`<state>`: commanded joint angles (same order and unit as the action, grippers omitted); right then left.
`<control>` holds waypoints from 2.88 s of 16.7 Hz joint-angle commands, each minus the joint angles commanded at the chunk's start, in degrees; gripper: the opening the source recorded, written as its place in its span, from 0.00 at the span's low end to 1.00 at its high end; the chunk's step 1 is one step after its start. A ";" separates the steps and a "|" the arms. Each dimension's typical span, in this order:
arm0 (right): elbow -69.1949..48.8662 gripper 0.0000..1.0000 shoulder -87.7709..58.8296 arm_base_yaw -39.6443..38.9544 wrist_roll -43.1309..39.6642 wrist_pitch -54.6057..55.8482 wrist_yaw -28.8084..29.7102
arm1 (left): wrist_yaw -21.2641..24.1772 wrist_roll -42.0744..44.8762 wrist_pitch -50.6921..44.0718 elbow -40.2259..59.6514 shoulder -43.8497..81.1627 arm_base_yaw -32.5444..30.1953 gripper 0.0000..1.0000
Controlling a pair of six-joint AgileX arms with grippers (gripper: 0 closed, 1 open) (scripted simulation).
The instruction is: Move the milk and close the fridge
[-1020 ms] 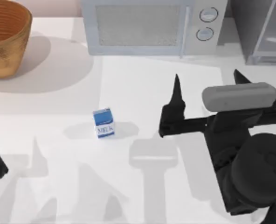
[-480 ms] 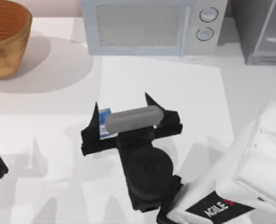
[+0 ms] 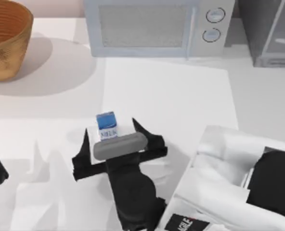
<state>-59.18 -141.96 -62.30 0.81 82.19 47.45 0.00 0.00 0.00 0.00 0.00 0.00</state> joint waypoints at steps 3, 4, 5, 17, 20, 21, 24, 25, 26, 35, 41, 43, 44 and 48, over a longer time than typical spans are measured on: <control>0.00 1.00 0.00 0.00 0.00 0.00 0.00 | 0.00 0.00 0.00 0.00 0.00 0.00 1.00; 0.23 1.00 0.12 0.33 -0.01 -0.15 0.02 | 0.00 0.00 0.00 0.00 0.00 0.00 1.00; 0.03 1.00 0.07 0.38 0.00 -0.24 -0.10 | 0.00 0.00 0.00 0.00 0.00 0.00 1.00; -7.89 0.92 -2.58 4.00 -0.10 -5.21 -3.97 | 0.00 0.00 0.00 0.00 0.00 0.00 1.00; -7.89 0.70 -2.58 4.00 -0.10 -5.21 -3.97 | 0.00 0.00 0.00 0.00 0.00 0.00 1.00; -7.89 0.62 -2.58 4.00 -0.10 -5.21 -3.97 | 0.00 0.00 0.00 0.00 0.00 0.00 1.00; -7.89 0.40 -2.58 4.00 -0.10 -5.21 -3.97 | 0.00 0.00 0.00 0.00 0.00 0.00 1.00; -7.89 0.32 -2.58 4.00 -0.10 -5.21 -3.97 | 0.00 0.00 0.00 0.00 0.00 0.00 1.00; -7.89 0.25 -2.58 4.00 -0.10 -5.21 -3.97 | 0.00 0.00 0.00 0.00 0.00 0.00 1.00; -7.89 0.00 -2.58 4.00 -0.10 -5.21 -3.97 | 0.00 0.00 0.00 0.00 0.00 0.00 1.00; -7.36 0.00 -0.88 3.87 -0.07 -6.39 -4.02 | 0.00 0.00 0.00 0.00 0.00 0.00 1.00; -7.06 0.00 0.35 3.89 -0.01 -7.31 -4.01 | 0.00 0.00 0.00 0.00 0.00 0.00 1.00; -6.91 0.00 0.99 3.91 0.00 -7.76 -3.99 | 0.00 0.00 0.00 0.00 0.00 0.00 1.00; -6.29 0.00 3.40 3.84 0.02 -9.60 -4.00 | 0.00 0.00 0.00 0.00 0.00 0.00 1.00</control>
<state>-65.47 -138.56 -58.46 0.83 72.59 43.45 0.00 0.00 0.00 0.00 0.00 0.00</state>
